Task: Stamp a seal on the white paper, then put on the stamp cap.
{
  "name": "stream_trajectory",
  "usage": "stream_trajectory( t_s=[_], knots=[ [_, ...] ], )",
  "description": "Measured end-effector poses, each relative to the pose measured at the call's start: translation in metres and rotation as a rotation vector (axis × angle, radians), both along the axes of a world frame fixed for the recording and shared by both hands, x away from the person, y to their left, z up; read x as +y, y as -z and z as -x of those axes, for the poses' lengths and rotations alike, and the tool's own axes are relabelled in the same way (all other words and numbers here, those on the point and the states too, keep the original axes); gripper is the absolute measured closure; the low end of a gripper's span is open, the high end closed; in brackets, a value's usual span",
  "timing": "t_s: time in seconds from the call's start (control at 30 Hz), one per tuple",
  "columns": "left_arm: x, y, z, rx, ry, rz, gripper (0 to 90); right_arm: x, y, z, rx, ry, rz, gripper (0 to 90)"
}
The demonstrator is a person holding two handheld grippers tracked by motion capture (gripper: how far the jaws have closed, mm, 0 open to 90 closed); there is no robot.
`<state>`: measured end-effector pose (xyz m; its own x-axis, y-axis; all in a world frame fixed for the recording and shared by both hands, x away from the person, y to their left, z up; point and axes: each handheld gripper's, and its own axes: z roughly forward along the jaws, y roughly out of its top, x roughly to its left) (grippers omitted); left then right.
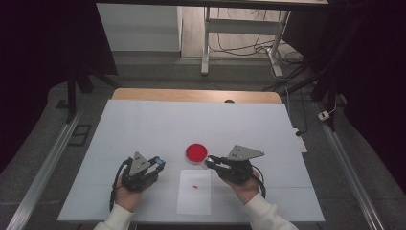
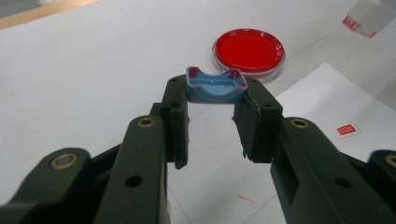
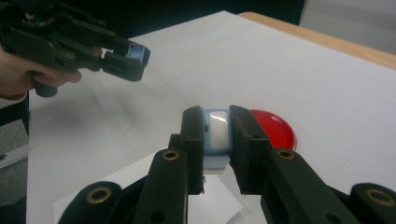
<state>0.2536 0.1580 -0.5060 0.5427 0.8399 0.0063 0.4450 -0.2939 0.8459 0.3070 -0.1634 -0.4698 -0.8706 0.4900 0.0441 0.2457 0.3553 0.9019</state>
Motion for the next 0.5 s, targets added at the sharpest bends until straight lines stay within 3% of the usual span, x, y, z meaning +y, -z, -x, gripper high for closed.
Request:
stream_trajectory(
  t_s=[0.2, 0.5],
  knots=[
    [-0.0002, 0.0001, 0.0001, 0.001, 0.002, 0.000, 65.7, -0.0036, -0.0052, 0.0007, -0.027, -0.003, -0.036, 75.1],
    [-0.0008, 0.0006, -0.0001, 0.003, 0.002, -0.002, 65.7, -0.0055, -0.0072, 0.0006, -0.035, -0.005, -0.042, 75.1]
  ],
)
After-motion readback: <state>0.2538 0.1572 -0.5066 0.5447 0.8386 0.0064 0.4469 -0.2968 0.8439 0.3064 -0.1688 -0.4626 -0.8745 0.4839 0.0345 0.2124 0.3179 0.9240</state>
